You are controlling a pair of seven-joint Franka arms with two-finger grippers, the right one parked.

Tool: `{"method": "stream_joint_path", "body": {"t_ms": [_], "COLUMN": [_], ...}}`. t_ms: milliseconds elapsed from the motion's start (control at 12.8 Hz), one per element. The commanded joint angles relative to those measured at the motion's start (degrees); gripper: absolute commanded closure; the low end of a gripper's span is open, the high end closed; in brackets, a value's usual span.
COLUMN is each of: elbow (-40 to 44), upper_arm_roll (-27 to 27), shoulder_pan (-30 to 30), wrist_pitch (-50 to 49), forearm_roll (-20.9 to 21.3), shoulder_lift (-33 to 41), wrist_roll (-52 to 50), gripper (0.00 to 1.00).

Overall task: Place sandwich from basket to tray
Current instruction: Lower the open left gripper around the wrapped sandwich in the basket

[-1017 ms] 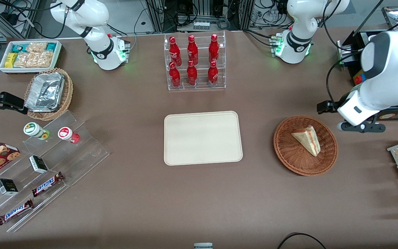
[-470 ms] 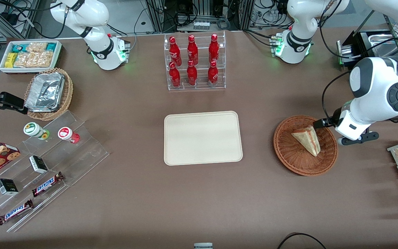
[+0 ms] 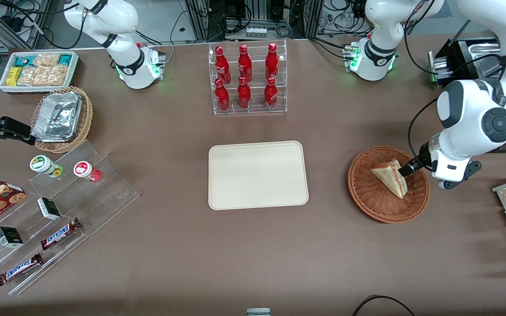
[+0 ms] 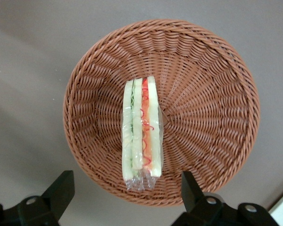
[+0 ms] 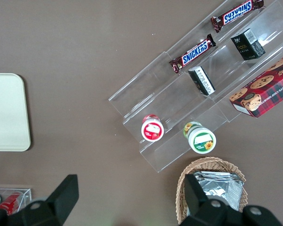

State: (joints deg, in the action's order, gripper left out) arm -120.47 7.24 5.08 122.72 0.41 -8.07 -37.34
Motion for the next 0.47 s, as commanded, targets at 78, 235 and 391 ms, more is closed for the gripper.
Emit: {"method": "stream_joint_path", "body": {"t_ms": [78,235,391], "elbow": [-5.12,-5.83,-5.92], "upper_arm_roll": [0.58,0.67,0.84], "shoulder_pan": [-0.07,-0.25,-0.33], "wrist_pitch": [7.52,9.29,10.43], "forearm_roll": [0.73,0.73,0.73], "shoulder_lift": [0.16,-1.06,-2.03], "wrist_roll": [-6.07,-7.66,-8.98], "gripper": [0.00,0.00,0.00]}}
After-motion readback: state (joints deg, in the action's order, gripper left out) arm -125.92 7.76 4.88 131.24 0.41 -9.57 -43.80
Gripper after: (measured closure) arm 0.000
